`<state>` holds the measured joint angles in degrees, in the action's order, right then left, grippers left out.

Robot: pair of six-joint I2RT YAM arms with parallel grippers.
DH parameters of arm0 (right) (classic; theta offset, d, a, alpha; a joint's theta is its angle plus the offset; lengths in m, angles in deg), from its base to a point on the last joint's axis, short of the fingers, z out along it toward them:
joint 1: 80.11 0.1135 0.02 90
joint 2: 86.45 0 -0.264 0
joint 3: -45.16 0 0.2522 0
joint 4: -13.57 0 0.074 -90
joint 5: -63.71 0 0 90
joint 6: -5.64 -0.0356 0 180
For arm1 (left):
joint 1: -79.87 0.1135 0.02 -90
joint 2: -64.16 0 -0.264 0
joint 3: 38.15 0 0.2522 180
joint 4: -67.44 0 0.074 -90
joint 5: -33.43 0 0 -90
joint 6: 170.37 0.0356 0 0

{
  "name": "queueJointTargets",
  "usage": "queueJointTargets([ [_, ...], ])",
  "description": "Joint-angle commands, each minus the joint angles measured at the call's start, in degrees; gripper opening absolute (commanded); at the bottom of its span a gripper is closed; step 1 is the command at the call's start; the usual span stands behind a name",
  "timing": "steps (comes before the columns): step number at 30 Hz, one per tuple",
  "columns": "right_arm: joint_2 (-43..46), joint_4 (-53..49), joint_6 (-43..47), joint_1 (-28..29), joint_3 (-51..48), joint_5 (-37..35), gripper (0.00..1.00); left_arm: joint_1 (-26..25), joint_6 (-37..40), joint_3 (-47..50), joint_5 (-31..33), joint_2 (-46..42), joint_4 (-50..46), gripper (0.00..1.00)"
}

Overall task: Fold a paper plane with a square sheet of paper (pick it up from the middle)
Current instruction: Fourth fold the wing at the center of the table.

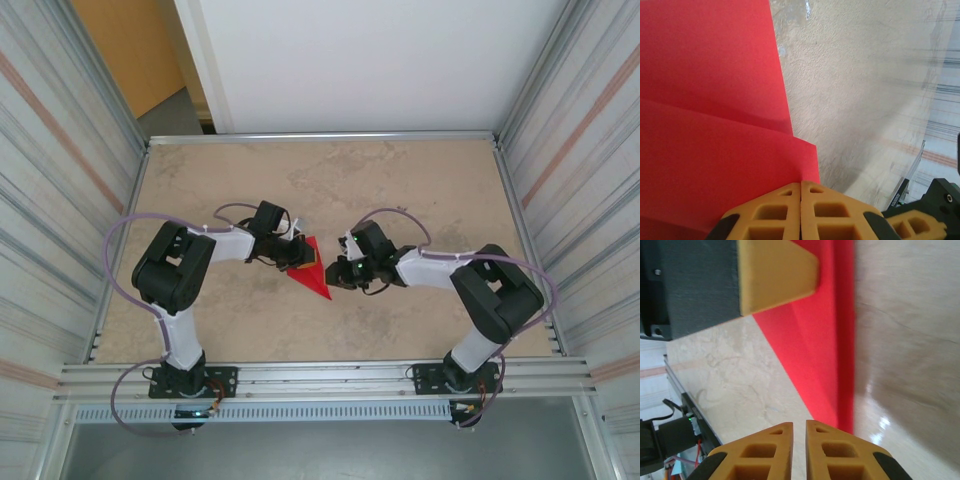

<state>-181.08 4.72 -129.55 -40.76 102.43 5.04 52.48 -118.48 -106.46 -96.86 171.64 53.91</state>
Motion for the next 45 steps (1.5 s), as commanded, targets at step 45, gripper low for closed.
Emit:
queueJointTargets([
  [45,-9.71,3.59,-0.93,1.76,-0.44,3.92,0.12,0.25,0.67,0.67,0.65,0.14,-0.31,0.08],
])
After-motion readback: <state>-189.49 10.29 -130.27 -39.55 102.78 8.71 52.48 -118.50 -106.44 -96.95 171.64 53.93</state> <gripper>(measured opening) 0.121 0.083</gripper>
